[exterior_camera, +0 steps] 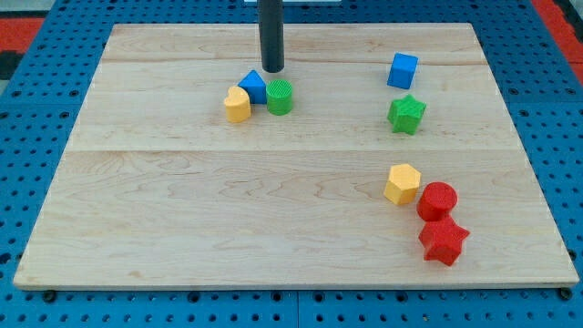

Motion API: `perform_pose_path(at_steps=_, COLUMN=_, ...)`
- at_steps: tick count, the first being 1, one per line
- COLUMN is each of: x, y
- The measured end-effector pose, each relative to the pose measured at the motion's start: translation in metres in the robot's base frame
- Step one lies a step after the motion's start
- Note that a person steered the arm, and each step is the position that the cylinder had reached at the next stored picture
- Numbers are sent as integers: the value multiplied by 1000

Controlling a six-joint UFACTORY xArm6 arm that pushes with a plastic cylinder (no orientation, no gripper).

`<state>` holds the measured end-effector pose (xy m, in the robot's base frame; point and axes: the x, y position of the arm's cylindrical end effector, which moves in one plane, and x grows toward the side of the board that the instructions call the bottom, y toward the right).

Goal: Push the green circle into the blue triangle and yellow heart

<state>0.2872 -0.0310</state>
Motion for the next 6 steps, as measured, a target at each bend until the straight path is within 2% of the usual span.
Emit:
perform_pose_path(at_steps=2, x=-4, y=-5)
perform_pose_path(at_steps=4, x=-31, y=0)
perform_pose_path(at_steps=5, x=27, y=3)
perform_pose_path(at_steps=6, x=27, y=66)
